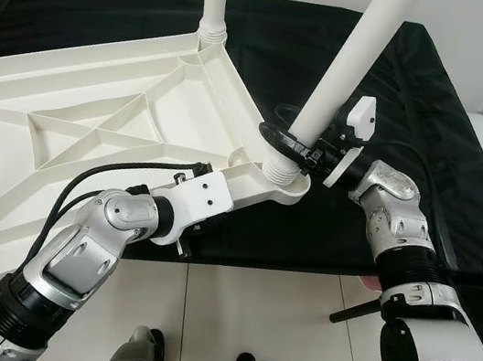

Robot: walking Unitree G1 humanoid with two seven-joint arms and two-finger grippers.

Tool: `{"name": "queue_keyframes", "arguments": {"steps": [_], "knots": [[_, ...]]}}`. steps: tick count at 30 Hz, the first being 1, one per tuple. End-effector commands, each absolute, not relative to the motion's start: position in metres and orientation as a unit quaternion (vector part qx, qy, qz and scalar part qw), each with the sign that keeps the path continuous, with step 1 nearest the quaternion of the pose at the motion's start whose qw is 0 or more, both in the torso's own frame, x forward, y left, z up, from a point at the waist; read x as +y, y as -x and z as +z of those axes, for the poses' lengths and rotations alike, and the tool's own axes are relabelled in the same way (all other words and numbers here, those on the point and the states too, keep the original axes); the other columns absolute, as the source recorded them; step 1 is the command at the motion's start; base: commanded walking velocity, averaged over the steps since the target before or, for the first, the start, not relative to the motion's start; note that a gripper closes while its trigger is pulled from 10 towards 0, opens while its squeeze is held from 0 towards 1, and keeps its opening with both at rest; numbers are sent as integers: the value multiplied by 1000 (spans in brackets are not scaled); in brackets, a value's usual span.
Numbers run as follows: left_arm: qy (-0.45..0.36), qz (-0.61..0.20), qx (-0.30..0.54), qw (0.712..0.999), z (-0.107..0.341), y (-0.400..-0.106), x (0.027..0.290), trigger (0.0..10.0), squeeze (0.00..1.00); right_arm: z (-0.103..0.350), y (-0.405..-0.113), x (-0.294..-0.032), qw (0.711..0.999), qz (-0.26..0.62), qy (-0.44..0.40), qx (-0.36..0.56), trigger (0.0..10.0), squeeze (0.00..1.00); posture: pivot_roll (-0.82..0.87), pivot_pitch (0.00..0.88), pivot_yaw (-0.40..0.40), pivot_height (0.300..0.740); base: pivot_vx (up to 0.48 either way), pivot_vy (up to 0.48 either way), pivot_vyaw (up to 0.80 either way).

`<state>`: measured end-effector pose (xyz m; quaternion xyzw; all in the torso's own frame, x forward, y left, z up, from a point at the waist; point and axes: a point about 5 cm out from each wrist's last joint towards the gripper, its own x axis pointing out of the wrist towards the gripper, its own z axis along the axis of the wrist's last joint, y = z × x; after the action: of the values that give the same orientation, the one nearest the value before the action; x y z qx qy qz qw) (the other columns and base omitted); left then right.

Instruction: Building children table

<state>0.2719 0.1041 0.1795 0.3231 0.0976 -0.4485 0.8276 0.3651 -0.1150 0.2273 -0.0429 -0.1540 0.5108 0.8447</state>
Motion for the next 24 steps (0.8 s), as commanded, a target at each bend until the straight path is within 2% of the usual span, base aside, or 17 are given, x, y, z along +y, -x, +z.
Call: {"name": "queue_keyframes", "arguments": {"steps": [1,6,17,24], "knots": [[-321,-461,102,821,178,-268,101,10000,0,220,-364,-122,847,507,52,-147,10000,0,-40,226,-34,740,0,0,0],[-326,-444,111,827,177,-272,111,10000,0,210,-362,-131,857,493,63,-139,10000,0,-50,227,-32,740,0,0,0],[-326,-436,109,831,178,-273,111,10000,0,198,-358,-134,865,476,67,-141,10000,0,-52,225,-32,740,0,0,0],[-326,-444,112,827,175,-270,109,10000,0,195,-353,-130,859,486,68,-144,10000,0,-54,222,-30,740,0,0,0]]}}
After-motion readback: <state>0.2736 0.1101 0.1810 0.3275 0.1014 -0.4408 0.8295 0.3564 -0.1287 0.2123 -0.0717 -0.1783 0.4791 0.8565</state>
